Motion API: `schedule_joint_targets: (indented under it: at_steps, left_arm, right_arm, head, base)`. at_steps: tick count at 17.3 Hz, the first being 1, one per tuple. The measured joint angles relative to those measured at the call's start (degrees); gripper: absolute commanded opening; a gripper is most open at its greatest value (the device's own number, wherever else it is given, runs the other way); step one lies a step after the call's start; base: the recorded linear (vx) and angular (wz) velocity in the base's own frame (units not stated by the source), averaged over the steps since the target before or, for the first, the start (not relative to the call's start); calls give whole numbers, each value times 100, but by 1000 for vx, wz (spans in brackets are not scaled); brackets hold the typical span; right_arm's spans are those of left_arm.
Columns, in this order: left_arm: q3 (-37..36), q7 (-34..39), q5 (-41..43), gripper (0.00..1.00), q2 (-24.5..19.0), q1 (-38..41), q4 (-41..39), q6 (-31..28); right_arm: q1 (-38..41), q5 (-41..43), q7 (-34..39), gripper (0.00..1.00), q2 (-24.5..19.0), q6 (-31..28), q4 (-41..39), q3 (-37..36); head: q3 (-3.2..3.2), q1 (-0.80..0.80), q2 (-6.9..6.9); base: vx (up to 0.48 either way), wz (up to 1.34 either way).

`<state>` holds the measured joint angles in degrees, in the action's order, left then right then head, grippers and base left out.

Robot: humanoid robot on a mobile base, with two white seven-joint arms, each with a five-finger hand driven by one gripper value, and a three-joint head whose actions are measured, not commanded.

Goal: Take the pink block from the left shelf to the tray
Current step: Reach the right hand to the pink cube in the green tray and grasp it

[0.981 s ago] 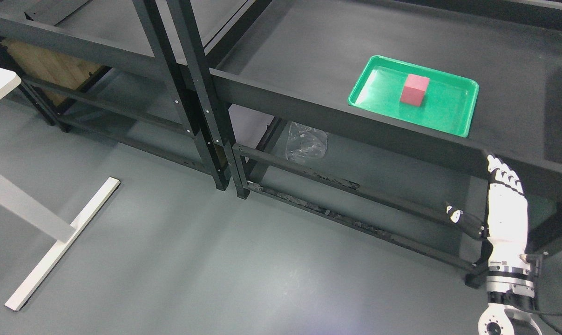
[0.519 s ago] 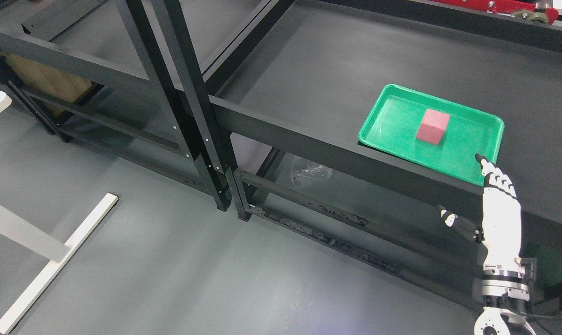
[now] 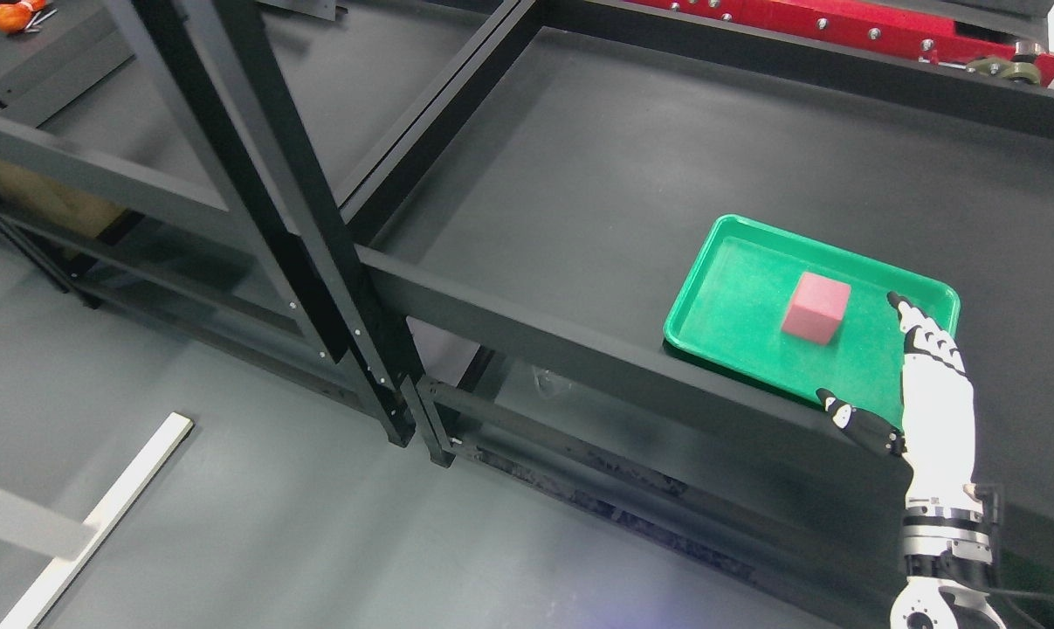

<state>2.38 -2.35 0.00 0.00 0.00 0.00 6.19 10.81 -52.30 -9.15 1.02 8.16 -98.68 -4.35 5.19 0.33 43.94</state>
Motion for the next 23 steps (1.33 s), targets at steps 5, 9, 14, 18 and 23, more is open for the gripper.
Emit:
schedule_joint_targets:
  at_steps: [5, 9, 14, 18, 23]
  left_arm:
    - [0, 0, 0, 100, 0, 1, 0, 0]
    - [-1, 0, 0, 100, 0, 1, 0, 0]
    - [-1, 0, 0, 100, 0, 0, 0, 0]
    - [-1, 0, 0, 100, 0, 0, 0, 0]
    - [-1, 0, 0, 100, 0, 1, 0, 0]
  right_arm:
    - [-19, 0, 787, 100, 83, -223, 12, -18]
    - [-28, -8, 1294, 99, 223, -315, 48, -87]
    - [27, -13, 1756, 99, 446, -380, 102, -166]
    - [182, -13, 1944, 99, 622, -397, 127, -190]
    - [313, -12, 2010, 99, 781, -359, 157, -186]
  head:
    - [0, 0, 0]
    - [0, 0, 0]
    - [0, 0, 0]
    - [0, 0, 0]
    - [0, 0, 0]
  base:
    - [211, -41]
    - [187, -11]
    - [152, 3]
    - [109, -1]
    - [57, 0]
